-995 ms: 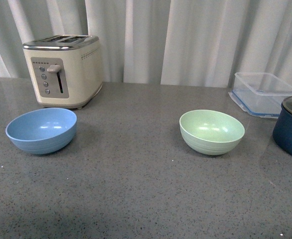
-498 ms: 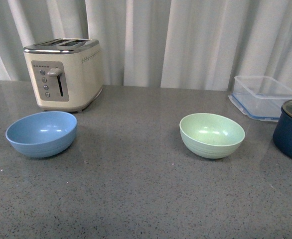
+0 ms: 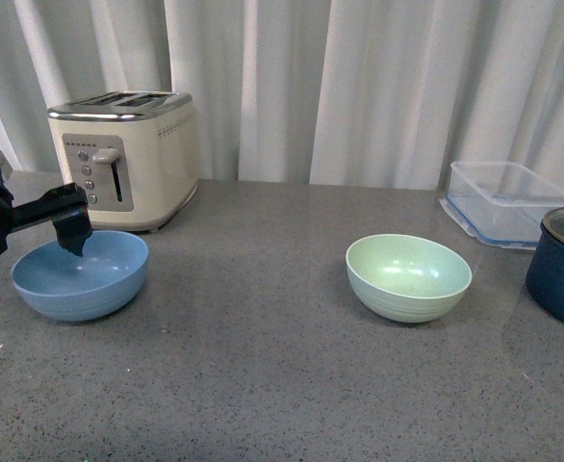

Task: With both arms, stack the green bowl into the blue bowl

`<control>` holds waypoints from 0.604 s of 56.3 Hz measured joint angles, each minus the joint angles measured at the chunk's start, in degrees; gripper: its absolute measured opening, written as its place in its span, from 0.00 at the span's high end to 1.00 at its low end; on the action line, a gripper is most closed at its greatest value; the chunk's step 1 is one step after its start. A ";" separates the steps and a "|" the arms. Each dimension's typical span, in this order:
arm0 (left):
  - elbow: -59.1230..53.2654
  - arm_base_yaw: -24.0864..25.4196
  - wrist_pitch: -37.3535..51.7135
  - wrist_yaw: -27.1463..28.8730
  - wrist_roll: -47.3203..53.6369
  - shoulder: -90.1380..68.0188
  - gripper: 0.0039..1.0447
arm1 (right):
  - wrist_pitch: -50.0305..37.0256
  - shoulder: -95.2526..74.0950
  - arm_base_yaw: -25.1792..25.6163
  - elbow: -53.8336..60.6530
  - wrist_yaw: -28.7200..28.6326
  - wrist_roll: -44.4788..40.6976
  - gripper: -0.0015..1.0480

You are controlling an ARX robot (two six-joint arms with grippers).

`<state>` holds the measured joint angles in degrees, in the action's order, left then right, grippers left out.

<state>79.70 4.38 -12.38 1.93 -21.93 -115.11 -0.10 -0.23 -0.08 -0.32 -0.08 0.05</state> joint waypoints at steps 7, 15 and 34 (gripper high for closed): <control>1.40 -0.24 -0.63 0.44 0.00 -2.19 0.14 | 0.00 0.00 0.00 0.00 -0.02 0.00 0.10; 2.69 -0.46 -1.29 0.63 -0.02 -3.10 0.35 | 0.00 0.00 0.00 0.00 0.00 0.00 0.10; 4.00 -0.59 -2.40 0.42 -0.37 -3.32 0.86 | 0.00 0.00 0.00 0.00 0.00 0.00 0.10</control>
<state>83.70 3.79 -14.79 2.35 -22.30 -118.43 -0.10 -0.23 -0.08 -0.32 -0.08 0.05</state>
